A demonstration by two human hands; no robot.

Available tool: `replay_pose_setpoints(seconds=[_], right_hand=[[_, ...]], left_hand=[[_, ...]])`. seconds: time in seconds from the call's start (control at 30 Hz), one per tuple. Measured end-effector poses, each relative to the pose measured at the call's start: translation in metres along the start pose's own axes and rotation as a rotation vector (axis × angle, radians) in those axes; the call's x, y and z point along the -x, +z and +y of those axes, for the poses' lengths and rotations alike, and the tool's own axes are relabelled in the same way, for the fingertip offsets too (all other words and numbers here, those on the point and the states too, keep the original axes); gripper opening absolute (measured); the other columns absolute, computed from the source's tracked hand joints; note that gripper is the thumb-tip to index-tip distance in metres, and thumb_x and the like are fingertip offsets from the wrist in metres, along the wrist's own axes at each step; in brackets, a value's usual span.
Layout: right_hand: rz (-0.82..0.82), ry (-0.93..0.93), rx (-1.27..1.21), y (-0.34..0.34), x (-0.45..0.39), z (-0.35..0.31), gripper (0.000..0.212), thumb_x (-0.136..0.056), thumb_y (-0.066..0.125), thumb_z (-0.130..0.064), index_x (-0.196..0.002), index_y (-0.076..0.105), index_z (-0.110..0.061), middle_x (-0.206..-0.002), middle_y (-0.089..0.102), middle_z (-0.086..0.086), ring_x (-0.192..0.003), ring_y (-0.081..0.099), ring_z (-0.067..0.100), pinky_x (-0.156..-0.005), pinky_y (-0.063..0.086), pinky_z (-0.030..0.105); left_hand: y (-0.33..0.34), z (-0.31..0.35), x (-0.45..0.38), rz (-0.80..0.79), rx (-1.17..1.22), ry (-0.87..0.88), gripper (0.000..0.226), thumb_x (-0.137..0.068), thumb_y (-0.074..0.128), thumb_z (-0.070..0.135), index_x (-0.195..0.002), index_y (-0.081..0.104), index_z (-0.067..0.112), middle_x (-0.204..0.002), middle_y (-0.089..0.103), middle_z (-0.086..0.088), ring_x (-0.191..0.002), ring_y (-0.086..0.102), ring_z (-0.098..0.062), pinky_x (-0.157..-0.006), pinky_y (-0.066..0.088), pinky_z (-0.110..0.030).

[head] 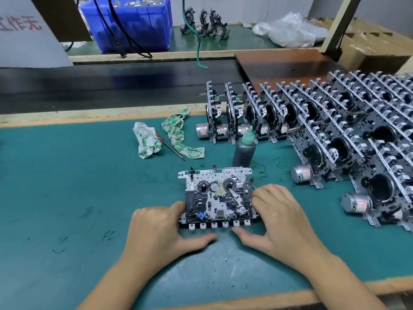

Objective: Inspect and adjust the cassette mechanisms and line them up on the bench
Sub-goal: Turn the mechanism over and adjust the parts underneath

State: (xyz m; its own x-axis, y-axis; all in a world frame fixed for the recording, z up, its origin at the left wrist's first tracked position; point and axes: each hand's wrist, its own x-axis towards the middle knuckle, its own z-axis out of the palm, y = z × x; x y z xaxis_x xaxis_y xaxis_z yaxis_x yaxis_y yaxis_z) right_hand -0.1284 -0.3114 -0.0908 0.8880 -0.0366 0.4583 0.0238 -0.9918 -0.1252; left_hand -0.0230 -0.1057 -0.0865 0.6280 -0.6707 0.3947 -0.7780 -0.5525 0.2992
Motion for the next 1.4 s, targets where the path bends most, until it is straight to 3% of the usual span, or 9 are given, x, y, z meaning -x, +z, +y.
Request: replay_pose_setpoints(seconds=[0.17,0.3,0.5,0.6,0.7,0.87,1.17,1.23,1.4], right_hand=[[0.054,0.055,-0.003,0.001,0.000,0.000,0.054,-0.071,0.056,-0.064,-0.058,0.056,-0.012,-0.065,0.054,-0.005,-0.067,0.052,0.018,-0.081,0.038,0.032],[0.017,-0.015,-0.051,0.000,0.000,0.006,0.050,-0.075,0.055,-0.059,-0.061,0.053,-0.011,-0.068,0.055,-0.001,-0.068,0.054,0.022,-0.087,0.037,0.035],[0.024,-0.022,-0.029,0.001,0.001,0.007,0.053,-0.083,0.048,-0.059,-0.063,0.055,-0.011,-0.070,0.055,-0.002,-0.069,0.054,0.022,-0.086,0.036,0.034],[-0.010,-0.033,-0.074,0.001,0.000,0.010,0.058,-0.077,0.051,-0.066,-0.064,0.055,-0.011,-0.070,0.054,-0.001,-0.070,0.053,0.021,-0.091,0.036,0.034],[-0.041,-0.041,-0.105,0.001,0.001,0.009,0.058,-0.072,0.056,-0.068,-0.063,0.054,-0.010,-0.070,0.053,-0.001,-0.069,0.052,0.021,-0.096,0.034,0.032],[0.020,-0.023,-0.048,0.003,0.002,0.005,0.046,-0.080,0.053,-0.055,-0.061,0.051,-0.012,-0.067,0.051,-0.002,-0.066,0.052,0.022,-0.085,0.036,0.029],[-0.041,-0.035,-0.144,0.001,-0.004,0.010,0.051,-0.073,0.059,-0.061,-0.062,0.050,-0.013,-0.068,0.048,-0.003,-0.068,0.046,0.018,-0.076,0.037,0.028],[-0.010,-0.024,-0.123,0.002,-0.004,0.008,0.047,-0.076,0.057,-0.056,-0.061,0.050,-0.012,-0.067,0.048,-0.003,-0.067,0.045,0.018,-0.075,0.037,0.026],[0.008,0.003,-0.047,0.001,-0.001,0.008,0.044,-0.080,0.051,-0.052,-0.066,0.052,-0.011,-0.069,0.049,-0.002,-0.071,0.046,0.018,-0.078,0.032,0.024]], left_hand=[[0.000,-0.002,0.000,-0.015,0.014,0.150,0.054,-0.062,0.056,0.072,-0.055,0.033,0.024,-0.032,0.036,0.002,-0.028,0.041,-0.019,-0.031,0.034,-0.019],[0.000,-0.002,-0.001,-0.045,-0.009,0.087,0.057,-0.063,0.053,0.071,-0.050,0.043,0.016,-0.032,0.037,0.002,-0.029,0.042,-0.019,-0.031,0.033,-0.019],[-0.001,-0.004,0.001,-0.013,-0.005,0.131,0.047,-0.068,0.055,0.063,-0.055,0.037,0.021,-0.033,0.037,0.002,-0.029,0.039,-0.021,-0.032,0.033,-0.019],[0.000,-0.004,0.000,0.016,-0.074,0.056,0.049,-0.070,0.051,0.059,-0.049,0.043,0.015,-0.031,0.034,0.000,-0.026,0.037,-0.022,-0.036,0.026,-0.017],[0.001,-0.007,-0.002,0.024,-0.061,0.028,0.049,-0.071,0.050,0.059,-0.051,0.045,0.015,-0.031,0.035,0.000,-0.027,0.039,-0.023,-0.035,0.029,-0.019],[0.000,-0.006,-0.003,-0.006,-0.025,0.093,0.058,-0.066,0.051,0.072,-0.053,0.044,0.015,-0.032,0.036,0.002,-0.029,0.041,-0.021,-0.035,0.030,-0.018],[0.007,0.010,-0.003,0.073,-0.087,-0.140,0.061,-0.061,0.050,0.072,-0.045,0.046,0.014,-0.031,0.036,-0.002,-0.028,0.042,-0.023,-0.034,0.031,-0.023],[0.006,0.007,-0.003,0.060,-0.043,-0.113,0.058,-0.061,0.051,0.071,-0.048,0.049,0.014,-0.032,0.039,0.000,-0.030,0.045,-0.022,-0.033,0.035,-0.025],[0.001,-0.002,-0.004,0.010,0.037,0.051,0.050,-0.063,0.055,0.068,-0.056,0.034,0.023,-0.036,0.040,0.005,-0.032,0.044,-0.016,-0.034,0.039,-0.023]])
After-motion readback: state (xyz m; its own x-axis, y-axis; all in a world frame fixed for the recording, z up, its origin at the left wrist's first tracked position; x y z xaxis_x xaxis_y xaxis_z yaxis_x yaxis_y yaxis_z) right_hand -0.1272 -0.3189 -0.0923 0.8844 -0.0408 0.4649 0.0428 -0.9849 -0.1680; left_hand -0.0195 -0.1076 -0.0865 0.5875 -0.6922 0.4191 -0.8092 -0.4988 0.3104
